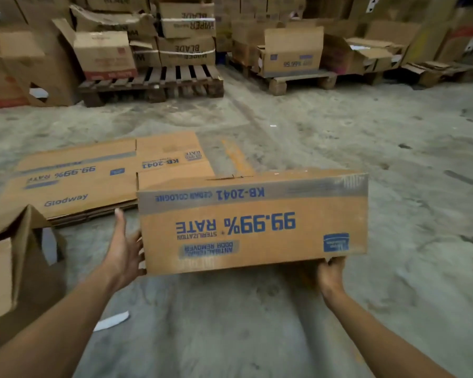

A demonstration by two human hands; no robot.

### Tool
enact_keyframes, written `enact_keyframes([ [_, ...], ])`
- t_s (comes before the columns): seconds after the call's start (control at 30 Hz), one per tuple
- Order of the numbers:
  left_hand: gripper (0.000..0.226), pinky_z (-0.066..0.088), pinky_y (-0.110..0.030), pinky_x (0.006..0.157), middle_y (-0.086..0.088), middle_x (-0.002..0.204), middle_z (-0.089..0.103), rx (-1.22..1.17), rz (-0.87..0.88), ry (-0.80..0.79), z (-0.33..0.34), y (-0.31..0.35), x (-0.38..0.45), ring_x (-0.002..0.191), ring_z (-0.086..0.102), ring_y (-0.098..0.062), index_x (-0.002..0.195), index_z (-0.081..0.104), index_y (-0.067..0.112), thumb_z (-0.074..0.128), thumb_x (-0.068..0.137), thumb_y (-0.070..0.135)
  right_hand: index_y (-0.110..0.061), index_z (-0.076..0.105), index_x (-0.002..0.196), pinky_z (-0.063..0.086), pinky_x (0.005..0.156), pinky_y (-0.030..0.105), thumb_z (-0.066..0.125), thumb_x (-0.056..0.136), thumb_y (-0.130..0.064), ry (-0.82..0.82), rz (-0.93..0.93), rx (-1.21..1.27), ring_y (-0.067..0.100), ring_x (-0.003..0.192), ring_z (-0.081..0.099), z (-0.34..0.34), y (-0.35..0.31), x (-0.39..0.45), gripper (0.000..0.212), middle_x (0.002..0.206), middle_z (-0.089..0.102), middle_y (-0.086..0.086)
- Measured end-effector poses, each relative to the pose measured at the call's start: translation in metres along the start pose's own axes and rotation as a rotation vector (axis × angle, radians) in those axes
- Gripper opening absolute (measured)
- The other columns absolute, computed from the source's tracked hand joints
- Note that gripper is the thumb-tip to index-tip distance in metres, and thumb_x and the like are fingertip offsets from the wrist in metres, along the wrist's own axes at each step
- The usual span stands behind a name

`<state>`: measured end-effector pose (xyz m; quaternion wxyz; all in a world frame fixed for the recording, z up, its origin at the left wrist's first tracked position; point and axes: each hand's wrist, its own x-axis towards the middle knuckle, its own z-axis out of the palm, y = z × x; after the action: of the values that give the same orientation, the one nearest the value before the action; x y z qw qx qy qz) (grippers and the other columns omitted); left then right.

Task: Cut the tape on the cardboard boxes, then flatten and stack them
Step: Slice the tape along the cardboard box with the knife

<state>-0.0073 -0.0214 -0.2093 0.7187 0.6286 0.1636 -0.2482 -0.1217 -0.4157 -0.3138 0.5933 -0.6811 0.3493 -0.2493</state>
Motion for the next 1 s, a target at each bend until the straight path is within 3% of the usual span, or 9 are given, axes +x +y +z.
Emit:
enact_keyframes([
  [0.17, 0.084, 0.042, -0.056, 0.088, -0.01, 0.111, 0.07, 0.194, -0.053, -0.041, 0.013, 0.014, -0.016, 0.104, 0.06, -0.033, 0.111, 0.068, 0.031, 0.032, 0.067, 0.093, 0.003, 0.055, 0.117, 0.047, 0.073, 0.035, 0.062, 0.088, -0.017, -0.436, 0.245, -0.023, 0.034, 0.097, 0.06, 0.012, 0.024, -0.081, 0.036, 0.106, 0.064, 0.017],
  [0.3, 0.049, 0.048, -0.044, 0.076, -0.015, 0.117, 0.062, 0.208, -0.072, -0.053, 0.014, 0.015, -0.023, 0.095, 0.061, -0.029, 0.104, 0.064, 0.024, 0.046, 0.088, 0.066, -0.008, 0.044, 0.123, 0.046, 0.052, 0.03, 0.082, 0.062, -0.05, -0.775, 0.246, 0.158, 0.024, 0.071, 0.064, 0.007, 0.011, -0.121, 0.083, 0.121, 0.061, 0.01],
  [0.4, 0.038, 0.05, -0.043, 0.075, -0.015, 0.129, 0.056, 0.201, -0.016, -0.074, 0.017, 0.011, -0.027, 0.098, 0.059, -0.026, 0.124, 0.057, 0.03, 0.044, 0.096, 0.053, -0.007, 0.045, 0.128, 0.037, 0.045, 0.027, 0.057, 0.068, -0.08, -0.659, 0.532, 0.297, 0.022, 0.057, 0.058, 0.014, -0.01, -0.122, 0.095, 0.108, 0.063, 0.012],
  [0.47, 0.041, 0.05, -0.046, 0.082, -0.002, 0.134, 0.05, 0.265, 0.076, -0.062, 0.025, 0.006, -0.03, 0.105, 0.056, -0.023, 0.143, 0.038, 0.048, 0.04, 0.103, 0.037, -0.008, 0.055, 0.12, 0.028, 0.042, 0.021, 0.032, 0.083, -0.079, -0.52, 0.611, 0.104, 0.017, 0.045, 0.045, 0.018, -0.012, -0.115, 0.083, 0.083, 0.063, 0.01],
  [0.57, 0.043, 0.05, -0.043, 0.085, 0.003, 0.152, 0.033, 0.606, 0.202, -0.006, 0.038, -0.012, -0.03, 0.12, 0.045, -0.023, 0.145, 0.031, 0.051, 0.033, 0.105, 0.038, -0.004, 0.06, 0.108, 0.022, 0.042, 0.016, 0.034, 0.092, -0.069, -0.48, 0.623, -0.123, 0.014, 0.039, 0.033, 0.024, -0.019, -0.115, 0.072, 0.066, 0.055, 0.006],
  [0.67, 0.056, 0.041, -0.034, 0.099, 0.001, 0.158, 0.025, 0.837, 0.357, 0.002, 0.038, -0.029, -0.027, 0.137, 0.035, -0.025, 0.15, 0.027, 0.045, 0.042, 0.096, 0.054, -0.007, 0.05, 0.12, 0.026, 0.037, 0.014, 0.043, 0.096, -0.058, -0.536, 0.551, -0.152, 0.016, 0.038, 0.04, 0.042, -0.024, -0.123, 0.056, 0.076, 0.062, 0.008],
  [0.8, 0.076, 0.016, -0.043, 0.119, -0.006, 0.164, -0.007, 1.169, 0.349, -0.063, 0.029, -0.027, -0.015, 0.149, 0.011, -0.03, 0.15, 0.007, 0.052, 0.032, 0.082, 0.073, -0.012, 0.031, 0.136, 0.041, 0.037, 0.026, 0.053, 0.089, -0.061, -0.571, 0.441, -0.202, 0.02, 0.053, 0.056, 0.066, -0.02, -0.138, 0.072, 0.097, 0.064, 0.011],
  [0.9, 0.073, 0.013, -0.044, 0.121, -0.001, 0.16, -0.026, 1.43, 0.363, -0.08, 0.029, -0.015, -0.011, 0.149, 0.011, -0.035, 0.15, -0.002, 0.05, 0.025, 0.085, 0.071, -0.013, 0.047, 0.105, 0.052, 0.071, 0.041, 0.057, 0.09, -0.054, -0.55, 0.2, -0.354, 0.025, 0.077, 0.06, 0.082, -0.014, -0.153, 0.045, 0.09, 0.06, 0.004],
  [1.0, 0.073, 0.008, -0.046, 0.121, 0.002, 0.16, -0.027, 1.523, 0.371, -0.095, 0.028, -0.013, -0.009, 0.15, 0.002, -0.031, 0.15, -0.007, 0.048, 0.021, 0.087, 0.071, -0.02, 0.056, 0.091, 0.052, 0.08, 0.042, 0.059, 0.09, -0.047, -0.871, -0.121, -0.429, 0.023, 0.084, 0.064, 0.115, -0.012, -0.178, 0.028, 0.086, 0.067, 0.004],
])
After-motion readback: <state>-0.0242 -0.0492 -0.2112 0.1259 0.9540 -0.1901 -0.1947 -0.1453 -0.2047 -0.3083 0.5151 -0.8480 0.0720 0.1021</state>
